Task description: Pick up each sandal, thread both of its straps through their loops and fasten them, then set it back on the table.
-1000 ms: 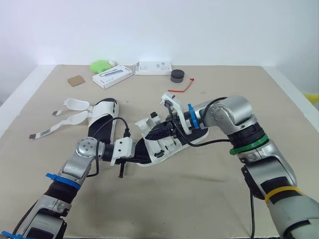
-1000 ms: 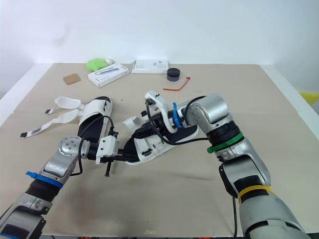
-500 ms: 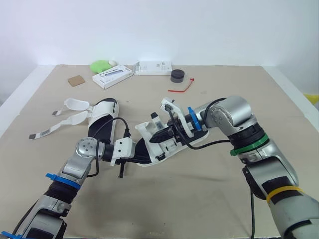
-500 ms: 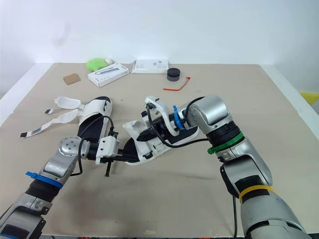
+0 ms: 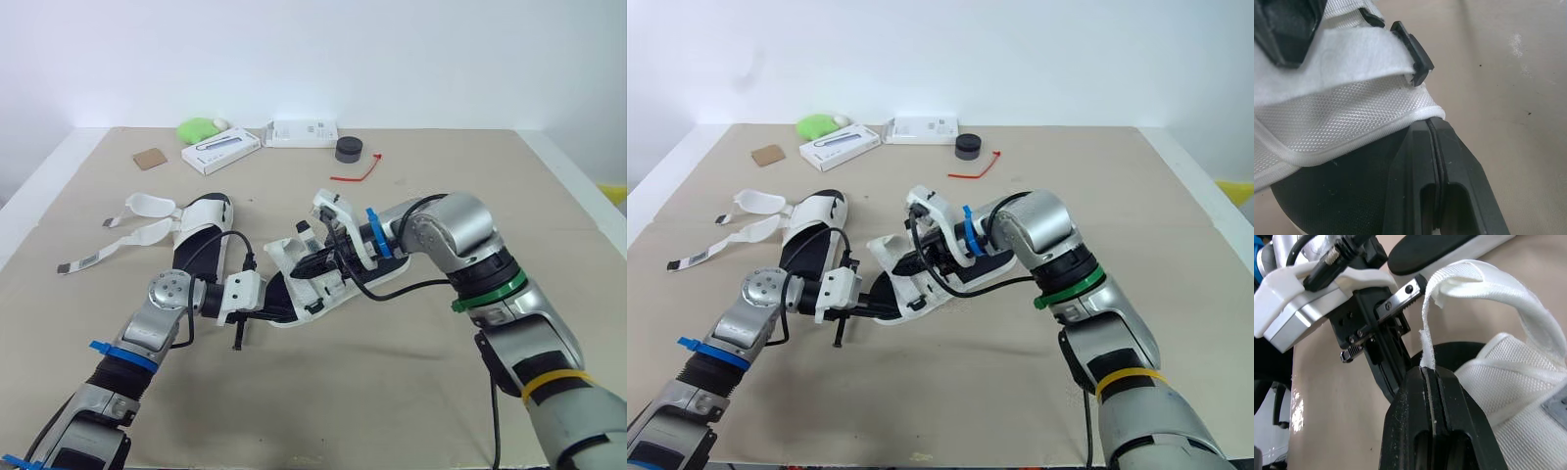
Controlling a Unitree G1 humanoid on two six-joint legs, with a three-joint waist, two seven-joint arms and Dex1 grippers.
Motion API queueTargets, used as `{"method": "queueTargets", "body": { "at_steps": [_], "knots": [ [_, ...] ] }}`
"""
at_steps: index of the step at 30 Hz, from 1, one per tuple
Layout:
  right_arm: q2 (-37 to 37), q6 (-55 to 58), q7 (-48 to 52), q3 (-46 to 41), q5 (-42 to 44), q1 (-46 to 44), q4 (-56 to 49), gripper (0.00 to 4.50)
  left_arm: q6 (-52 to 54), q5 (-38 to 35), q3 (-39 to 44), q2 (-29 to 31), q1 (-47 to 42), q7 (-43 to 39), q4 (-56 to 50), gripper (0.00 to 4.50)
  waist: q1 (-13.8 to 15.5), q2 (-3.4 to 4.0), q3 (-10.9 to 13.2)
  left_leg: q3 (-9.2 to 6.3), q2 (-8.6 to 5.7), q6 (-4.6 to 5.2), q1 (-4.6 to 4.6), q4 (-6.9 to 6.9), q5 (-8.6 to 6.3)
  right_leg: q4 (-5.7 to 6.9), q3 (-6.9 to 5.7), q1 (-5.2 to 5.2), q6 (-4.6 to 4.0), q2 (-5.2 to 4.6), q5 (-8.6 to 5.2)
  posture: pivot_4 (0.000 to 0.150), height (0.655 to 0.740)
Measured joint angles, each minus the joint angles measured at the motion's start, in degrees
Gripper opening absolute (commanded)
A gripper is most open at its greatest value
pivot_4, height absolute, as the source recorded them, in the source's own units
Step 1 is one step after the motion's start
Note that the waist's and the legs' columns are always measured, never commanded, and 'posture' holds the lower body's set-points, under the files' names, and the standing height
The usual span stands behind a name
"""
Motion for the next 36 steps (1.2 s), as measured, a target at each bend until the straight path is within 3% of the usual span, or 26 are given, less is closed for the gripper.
{"method": "queueTargets", "body": {
  "at_steps": [14,32,35,36],
  "knots": [
    [-3.07,-1.11,1.06,-0.05,0.23,4.41,-7.5,0.02,-0.07,0.0,-0.18,-0.02,-0.06,-0.06,-0.05,0.0,0.01,0.0,0.0,-0.01,0.0,0.0,0.01,0.0,0.0,-0.01,-0.03,0.02,-0.01,0.07,-0.01,0.15,0.74],
    [-2.47,-13.42,1.54,-0.99,-3.8,7.85,-8.79,0.02,-0.07,-0.01,-0.19,-0.03,-0.55,-0.2,0.71,0.0,0.02,0.0,0.0,-0.01,-0.01,-0.06,0.02,0.0,0.03,0.03,-0.04,0.02,-0.01,0.14,0.0,0.15,0.74],
    [-3.43,-14.45,2.65,-0.39,-4.71,8.26,-9.37,0.99,-0.06,-0.01,-0.26,-0.04,-0.63,-0.2,0.72,0.0,0.02,0.0,0.0,-0.01,-0.02,-0.06,0.02,0.0,0.03,0.03,-0.04,0.02,-0.01,0.13,-0.01,0.15,0.74],
    [-3.93,-14.11,3.05,0.09,-4.7,8.39,-9.53,1.57,-0.07,-0.01,-0.28,-0.04,-0.66,-0.21,0.76,0.0,0.02,0.0,0.0,-0.01,-0.01,-0.06,0.02,0.0,0.03,0.03,-0.04,0.02,-0.01,0.13,-0.01,0.15,0.74]
  ]
}}
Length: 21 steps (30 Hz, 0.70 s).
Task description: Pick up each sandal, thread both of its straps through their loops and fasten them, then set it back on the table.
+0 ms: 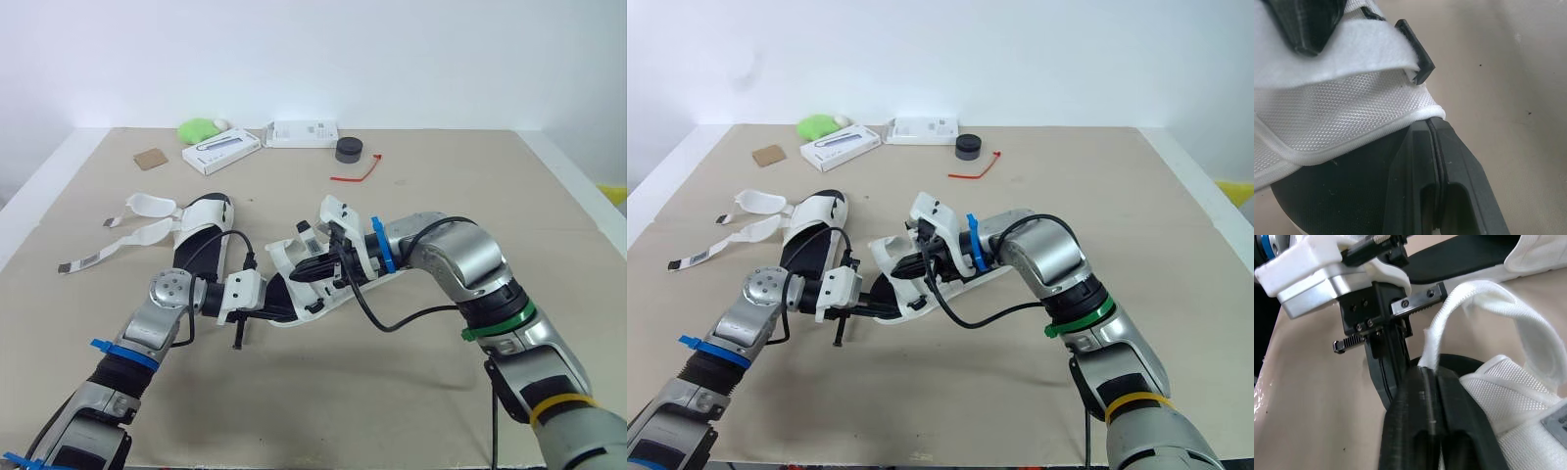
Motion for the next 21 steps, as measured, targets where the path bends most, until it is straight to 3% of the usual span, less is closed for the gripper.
{"method": "queueTargets", "body": {
  "at_steps": [2,13,18,21],
  "knots": [
    [-0.59,1.1,0.82,0.26,0.2,0.42,-0.58,2.47,-0.04,0.0,-0.04,0.0,-0.11,-0.05,0.12,0.0,0.01,0.0,0.0,0.0,0.0,0.0,0.0,0.0,0.0,0.0,0.0,0.0,0.0,0.0,0.0,0.15,0.74],
    [-0.28,7.49,2.23,0.03,2.49,-1.73,0.29,2.47,-0.12,0.0,-0.12,-0.08,-0.42,-0.19,0.59,0.0,0.02,0.0,0.0,-0.01,0.0,-0.05,0.02,0.0,0.03,0.01,-0.01,0.01,-0.01,0.01,0.01,0.15,0.74],
    [1.07,7.24,2.18,0.25,1.67,-3.0,3.93,0.19,-0.13,0.0,-0.18,-0.23,-0.41,-0.16,0.52,0.0,0.04,0.0,0.0,0.0,-0.02,-0.05,0.01,0.0,0.03,0.02,-0.01,0.01,-0.01,-0.02,0.01,0.15,0.74],
    [1.24,6.79,2.66,1.01,1.05,-3.79,5.03,0.07,-0.13,0.0,-0.17,-0.23,-0.3,-0.07,0.44,0.0,0.05,0.0,0.0,-0.02,-0.02,-0.05,0.01,0.0,0.03,0.01,-0.02,0.01,-0.01,-0.02,0.01,0.15,0.74]
  ]
}}
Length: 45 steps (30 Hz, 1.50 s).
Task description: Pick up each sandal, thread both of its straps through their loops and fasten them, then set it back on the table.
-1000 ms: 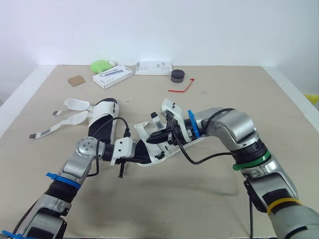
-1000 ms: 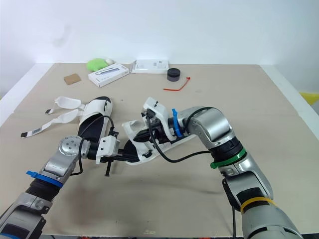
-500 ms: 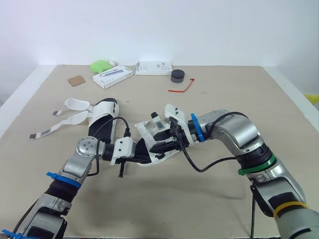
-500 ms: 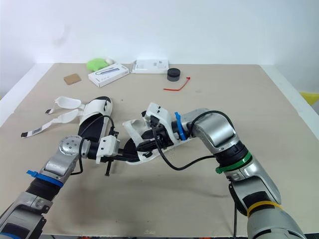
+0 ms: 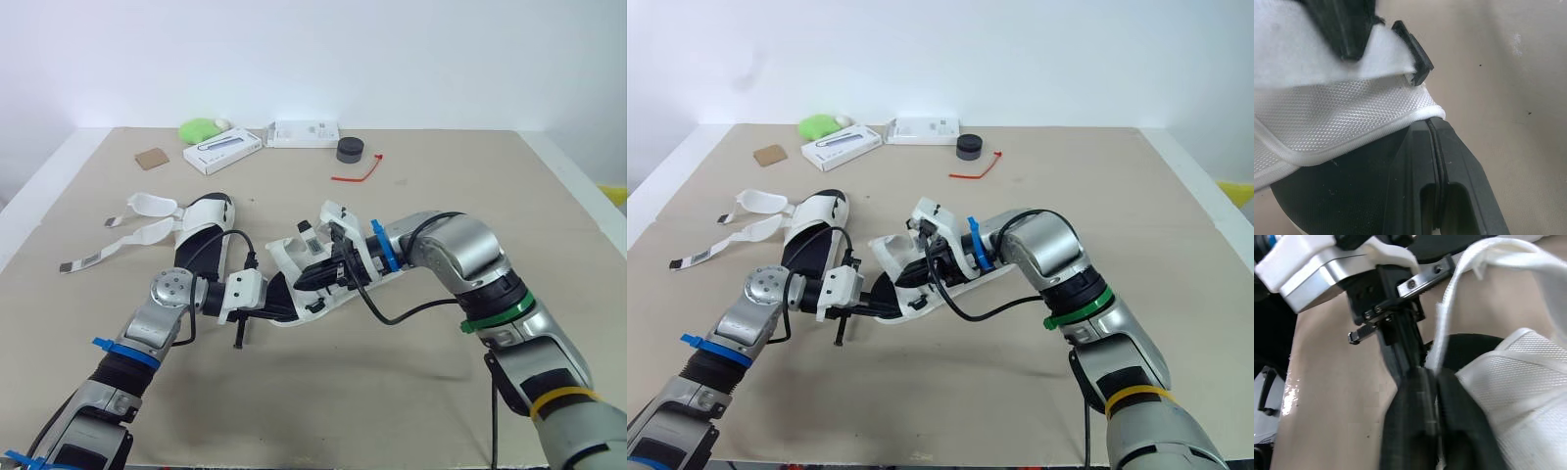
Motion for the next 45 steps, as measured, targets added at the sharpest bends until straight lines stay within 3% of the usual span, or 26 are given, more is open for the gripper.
{"method": "queueTargets", "body": {
  "at_steps": [26,29,35,36,37,45],
  "knots": [
    [-5.13,-7.46,6.38,5.03,-4.79,2.18,-5.05,0.07,0.0,0.01,-0.11,-0.16,0.34,0.41,-0.45,0.0,0.04,0.0,0.0,-0.02,-0.07,0.0,-0.01,0.0,0.0,-0.02,-0.01,0.01,0.02,-0.06,-0.01,0.15,0.74],
    [-5.42,-5.81,6.38,4.85,-4.35,2.4,-5.85,1.04,0.01,0.01,-0.11,-0.18,0.34,0.41,-0.45,0.0,0.05,0.0,0.0,-0.02,-0.07,0.0,-0.01,0.0,0.0,-0.03,-0.01,0.01,0.03,-0.07,-0.02,0.15,0.74],
    [-7.39,-0.87,7.45,1.77,-0.14,2.48,-7.65,3.6,0.0,0.01,-0.1,-0.18,0.23,0.43,-0.29,0.0,0.06,0.0,0.0,-0.04,-0.08,0.0,-0.01,0.0,0.0,-0.02,-0.02,0.02,0.03,-0.08,-0.02,0.15,0.74],
    [-8.65,-0.32,7.93,0.61,0.67,2.53,-8.32,4.19,-0.06,0.01,-0.12,-0.18,0.09,0.32,-0.12,0.0,0.06,0.0,0.0,-0.04,-0.08,0.0,-0.01,0.0,0.0,-0.03,-0.03,0.03,0.03,-0.07,-0.02,0.15,0.74],
    [-9.85,0.0,8.14,-0.65,1.38,2.72,-8.89,4.48,-0.2,0.0,-0.15,-0.18,-0.14,0.15,0.15,0.0,0.05,0.0,0.0,-0.04,-0.08,0.0,-0.01,0.0,0.0,-0.03,-0.03,0.03,0.03,-0.07,-0.02,0.15,0.74],
    [-16.59,5.83,6.79,-8.31,7.34,10.91,-15.68,4.48,-3.83,0.52,-0.51,0.41,-5.03,-2.07,6.28,0.0,-0.08,-0.01,0.0,0.0,0.04,0.01,0.03,0.0,-0.01,-0.04,-0.02,0.05,0.01,0.03,-0.02,0.15,0.74]
  ]
}}
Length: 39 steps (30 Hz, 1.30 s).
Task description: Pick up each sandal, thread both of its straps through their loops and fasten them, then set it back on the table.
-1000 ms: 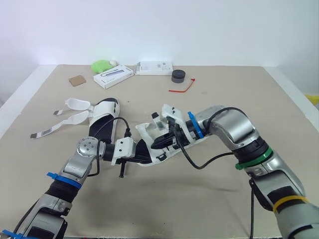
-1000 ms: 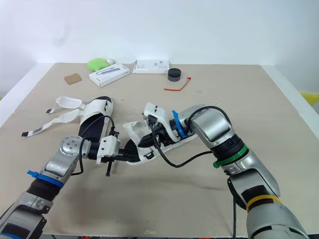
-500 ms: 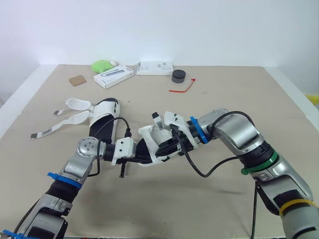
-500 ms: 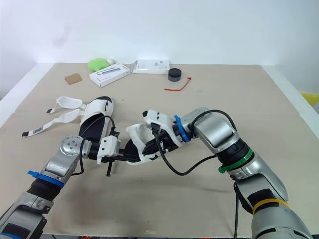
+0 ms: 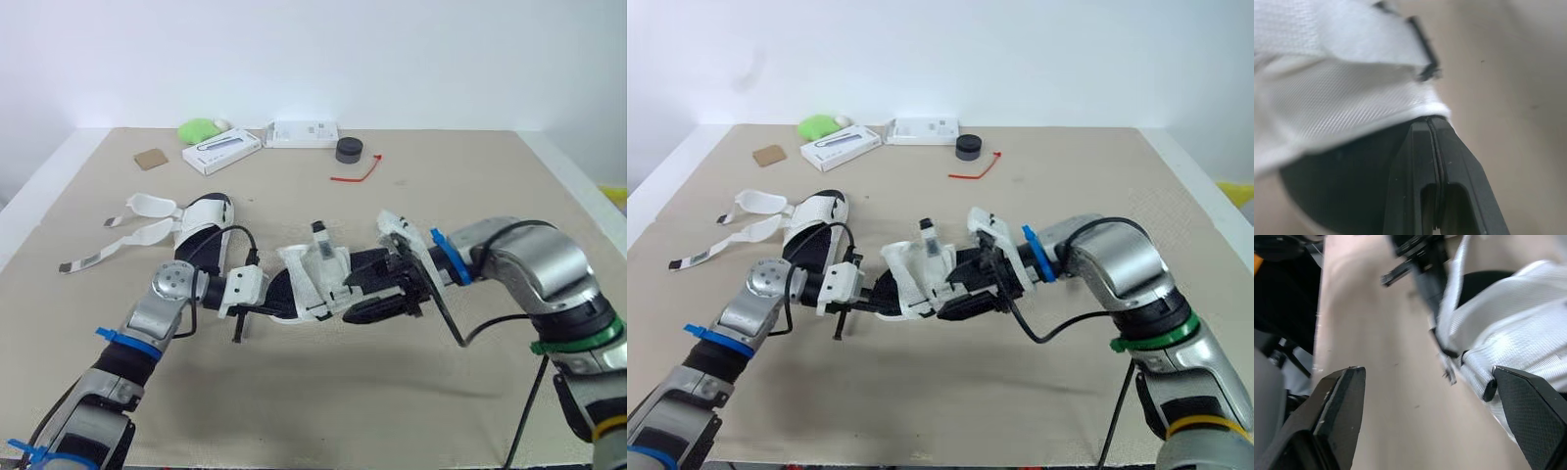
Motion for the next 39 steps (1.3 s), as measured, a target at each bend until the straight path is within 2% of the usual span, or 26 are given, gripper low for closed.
{"method": "queueTargets", "body": {
  "at_steps": [11,20,25,27,30,39],
  "knots": [
    [7.68,12.03,-12.27,-9.39,7.17,4.77,-5.84,4.48,-1.86,0.35,0.52,0.3,-1.41,-1.4,2.91,0.0,-0.25,-0.01,-0.01,-0.01,0.26,0.03,0.1,-0.01,-0.02,0.07,0.01,-0.01,-0.18,0.36,-0.01,0.15,0.74],
    [5.44,11.95,-12.82,-11.0,11.3,1.27,-7.09,4.48,0.54,-0.28,0.97,0.27,0.08,-1.51,0.77,0.0,-0.13,0.01,0.01,0.0,0.2,0.06,0.04,-0.02,-0.03,0.05,0.01,-0.03,-0.18,0.28,-0.02,0.15,0.74],
    [4.21,14.11,-12.38,-11.9,16.62,2.2,-10.72,4.48,1.64,-0.31,0.96,0.05,0.11,-1.52,0.35,0.0,-0.02,0.01,0.01,-0.02,0.17,0.07,0.03,-0.02,-0.04,0.04,-0.01,-0.02,-0.16,0.23,-0.03,0.15,0.74],
    [2.28,13.92,-12.92,-9.33,16.25,5.61,-12.12,4.48,1.85,-0.37,0.98,-0.07,0.23,-1.53,0.26,0.0,0.09,-0.05,-0.02,-0.02,0.17,0.08,0.03,-0.02,-0.05,0.03,-0.02,0.0,-0.12,0.23,-0.06,0.15,0.74],
    [3.78,13.08,-16.16,-4.94,14.01,9.69,-11.33,4.48,1.98,-0.31,1.02,-0.05,0.23,-1.64,0.3,0.0,-0.04,0.0,0.01,0.09,0.13,0.06,0.03,-0.01,-0.04,0.04,0.09,-0.03,-0.11,0.2,-0.05,0.15,0.74],
    [6.61,10.73,-23.05,-4.95,11.2,11.49,-10.49,4.48,2.0,-0.34,1.07,-0.09,0.25,-1.67,0.28,0.0,0.09,-0.02,0.0,0.05,0.13,0.0,0.04,-0.01,0.0,0.04,0.07,-0.01,0.14,0.21,-0.18,0.15,0.74]
  ]
}}
